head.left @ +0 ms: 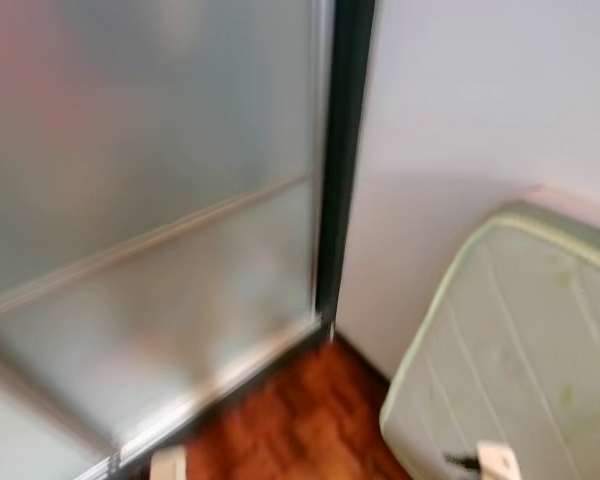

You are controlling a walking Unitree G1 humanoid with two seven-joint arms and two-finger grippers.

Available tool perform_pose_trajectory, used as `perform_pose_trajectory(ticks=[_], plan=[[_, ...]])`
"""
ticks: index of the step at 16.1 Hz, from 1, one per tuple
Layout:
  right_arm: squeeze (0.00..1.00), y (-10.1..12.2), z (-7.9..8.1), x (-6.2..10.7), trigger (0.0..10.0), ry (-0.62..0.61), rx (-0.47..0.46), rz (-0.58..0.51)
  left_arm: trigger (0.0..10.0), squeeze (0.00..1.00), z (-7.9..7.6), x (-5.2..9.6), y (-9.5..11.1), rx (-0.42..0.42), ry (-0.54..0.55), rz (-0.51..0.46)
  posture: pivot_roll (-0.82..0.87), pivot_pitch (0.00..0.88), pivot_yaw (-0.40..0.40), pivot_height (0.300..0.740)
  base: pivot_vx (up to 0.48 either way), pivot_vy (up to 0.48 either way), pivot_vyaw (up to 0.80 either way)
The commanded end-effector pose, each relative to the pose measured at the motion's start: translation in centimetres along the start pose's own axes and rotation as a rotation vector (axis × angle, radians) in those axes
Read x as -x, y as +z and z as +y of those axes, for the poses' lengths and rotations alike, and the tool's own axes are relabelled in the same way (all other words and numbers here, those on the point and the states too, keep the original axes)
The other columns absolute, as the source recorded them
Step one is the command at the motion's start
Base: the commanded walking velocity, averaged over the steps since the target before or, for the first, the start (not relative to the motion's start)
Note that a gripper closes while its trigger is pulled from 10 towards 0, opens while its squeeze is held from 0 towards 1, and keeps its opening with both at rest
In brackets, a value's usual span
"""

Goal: Clean up the room

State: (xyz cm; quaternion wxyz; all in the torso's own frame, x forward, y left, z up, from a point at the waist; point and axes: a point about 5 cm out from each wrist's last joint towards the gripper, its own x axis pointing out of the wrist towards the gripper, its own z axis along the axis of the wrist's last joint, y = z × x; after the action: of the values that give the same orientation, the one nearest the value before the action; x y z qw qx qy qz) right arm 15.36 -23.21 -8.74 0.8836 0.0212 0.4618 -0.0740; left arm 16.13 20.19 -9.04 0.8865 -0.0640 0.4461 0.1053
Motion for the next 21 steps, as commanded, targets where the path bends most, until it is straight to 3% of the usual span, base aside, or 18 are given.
perform_pose_trajectory(ticks=[1, 13, 19, 21], plan=[[0.0, 2.6, 0.75, -0.61, 10.0, -0.012, -0.302, -0.078, 10.0, 0.0, -2.95, -1.38, 8.51, -0.125, -0.043, -0.092, -0.1, 0.0, 0.034, 0.74, -0.255, 0.0, 0.0], [0.0, 2.72, 0.77, -0.61, 10.0, -0.009, -0.321, -0.091, 10.0, 0.0, -2.99, -1.38, 8.55, -0.127, -0.045, -0.09, -0.1, 0.0, 0.032, 0.74, -0.253, 0.0, 0.0], [0.0, 2.85, 0.84, -0.64, 10.0, -0.01, -0.34, -0.095, 10.0, 0.0, -2.99, -1.38, 8.78, -0.139, -0.046, -0.096, -0.1, 0.0, 0.034, 0.74, 0.0, 0.0, 0.0], [0.0, 2.85, 0.92, -0.66, 10.0, -0.002, -0.34, -0.09, 10.0, 0.0, -2.98, -1.38, 8.85, -0.138, -0.047, -0.099, -0.1, 0.0, 0.037, 0.74, 0.0, 0.0, -0.8]])
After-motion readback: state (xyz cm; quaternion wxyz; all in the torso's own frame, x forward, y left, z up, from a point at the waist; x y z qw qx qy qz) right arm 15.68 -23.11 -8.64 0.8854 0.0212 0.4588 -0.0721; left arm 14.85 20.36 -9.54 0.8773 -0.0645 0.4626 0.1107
